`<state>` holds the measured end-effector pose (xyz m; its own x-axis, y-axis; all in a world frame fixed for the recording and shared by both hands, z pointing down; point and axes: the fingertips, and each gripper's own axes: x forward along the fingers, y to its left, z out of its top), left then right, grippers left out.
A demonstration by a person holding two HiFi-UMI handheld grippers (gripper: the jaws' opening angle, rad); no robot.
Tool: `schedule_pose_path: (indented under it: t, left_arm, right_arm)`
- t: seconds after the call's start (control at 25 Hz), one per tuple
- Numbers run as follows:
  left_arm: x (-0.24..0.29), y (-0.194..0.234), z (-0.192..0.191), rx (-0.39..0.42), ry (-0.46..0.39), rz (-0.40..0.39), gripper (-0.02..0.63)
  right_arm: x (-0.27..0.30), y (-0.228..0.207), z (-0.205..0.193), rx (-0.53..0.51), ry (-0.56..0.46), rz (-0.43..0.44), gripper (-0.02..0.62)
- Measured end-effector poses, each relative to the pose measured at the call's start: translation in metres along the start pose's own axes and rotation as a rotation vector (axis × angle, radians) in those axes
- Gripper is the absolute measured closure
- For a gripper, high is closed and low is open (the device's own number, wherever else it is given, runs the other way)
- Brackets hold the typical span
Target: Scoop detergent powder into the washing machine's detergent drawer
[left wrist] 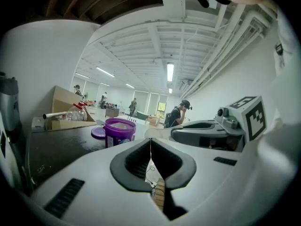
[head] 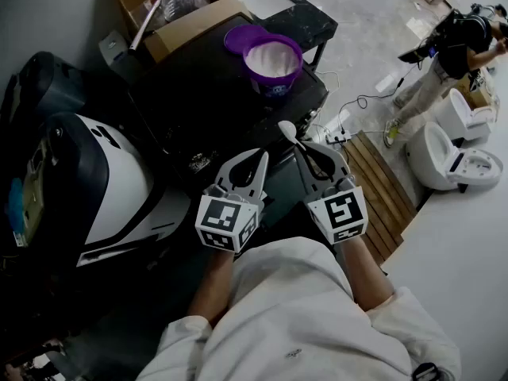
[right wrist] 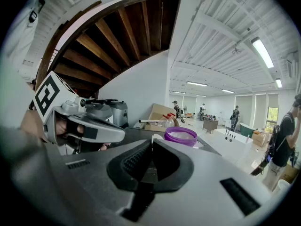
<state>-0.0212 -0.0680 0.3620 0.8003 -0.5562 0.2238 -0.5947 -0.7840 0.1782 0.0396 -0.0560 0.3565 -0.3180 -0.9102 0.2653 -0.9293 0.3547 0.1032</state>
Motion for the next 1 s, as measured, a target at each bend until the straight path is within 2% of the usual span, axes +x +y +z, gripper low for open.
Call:
schedule_pose_path:
  t: [0.52, 1.0]
  left_arm:
    - [-0.028, 0.013, 0.0, -0.002, 0.004, -0.029, 0.588]
    - [-0.036, 0.016, -0.007, -0.008, 0.014, -0.029, 0.588]
  right_arm:
    - [-0.009, 0.021, 0.016, 0.065, -0.035, -0.071, 0.584]
    - [-0.018, 0.027, 0.009, 0.082, -0.011, -0.076, 0.583]
